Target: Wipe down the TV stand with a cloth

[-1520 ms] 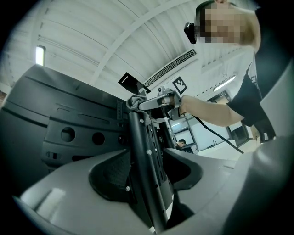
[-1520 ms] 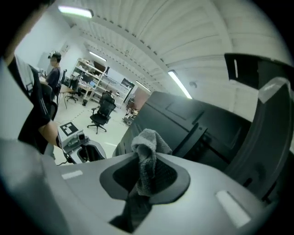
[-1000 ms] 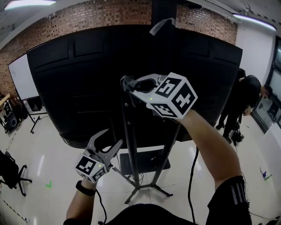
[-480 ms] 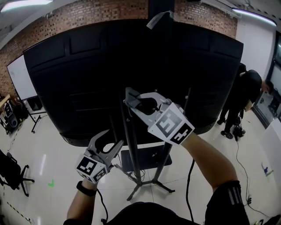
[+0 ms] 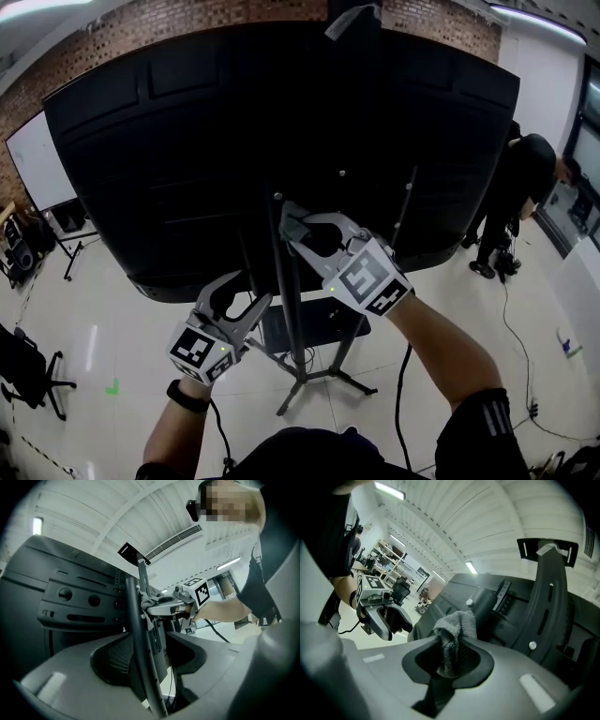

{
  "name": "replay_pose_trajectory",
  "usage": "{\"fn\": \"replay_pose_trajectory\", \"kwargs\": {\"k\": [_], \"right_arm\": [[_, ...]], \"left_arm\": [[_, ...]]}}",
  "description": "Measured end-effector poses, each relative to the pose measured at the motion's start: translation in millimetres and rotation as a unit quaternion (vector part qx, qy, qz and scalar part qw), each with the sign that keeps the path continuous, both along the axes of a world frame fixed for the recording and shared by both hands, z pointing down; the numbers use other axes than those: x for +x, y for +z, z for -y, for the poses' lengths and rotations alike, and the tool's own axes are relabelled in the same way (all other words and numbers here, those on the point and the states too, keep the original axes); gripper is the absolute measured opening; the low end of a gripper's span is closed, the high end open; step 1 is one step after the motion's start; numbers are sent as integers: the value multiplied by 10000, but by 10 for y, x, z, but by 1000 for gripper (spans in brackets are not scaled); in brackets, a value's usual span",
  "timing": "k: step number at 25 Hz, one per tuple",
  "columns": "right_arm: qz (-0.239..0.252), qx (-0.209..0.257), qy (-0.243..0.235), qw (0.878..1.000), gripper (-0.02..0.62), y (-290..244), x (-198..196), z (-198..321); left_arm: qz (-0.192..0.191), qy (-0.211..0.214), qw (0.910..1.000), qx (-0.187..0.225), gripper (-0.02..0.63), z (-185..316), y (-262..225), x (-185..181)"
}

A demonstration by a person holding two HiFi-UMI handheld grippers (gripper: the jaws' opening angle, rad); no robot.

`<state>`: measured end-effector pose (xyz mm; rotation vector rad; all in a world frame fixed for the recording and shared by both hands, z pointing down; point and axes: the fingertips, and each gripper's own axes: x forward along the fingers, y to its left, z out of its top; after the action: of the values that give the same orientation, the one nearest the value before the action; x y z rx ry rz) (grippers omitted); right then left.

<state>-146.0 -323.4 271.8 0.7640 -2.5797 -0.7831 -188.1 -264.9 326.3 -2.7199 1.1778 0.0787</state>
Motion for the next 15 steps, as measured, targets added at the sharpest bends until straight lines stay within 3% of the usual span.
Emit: {"fn": "replay_pose_trajectory", "kwargs": {"k": [8, 15], "right_arm": [[105, 64, 334, 9994, 51, 254, -40, -60], [-249, -71, 564, 9981, 51, 613, -50, -63]], "left_arm": [[178, 407, 9989, -154, 241, -8, 308, 22], [246, 479, 9981, -308, 241, 50, 525, 52]]}}
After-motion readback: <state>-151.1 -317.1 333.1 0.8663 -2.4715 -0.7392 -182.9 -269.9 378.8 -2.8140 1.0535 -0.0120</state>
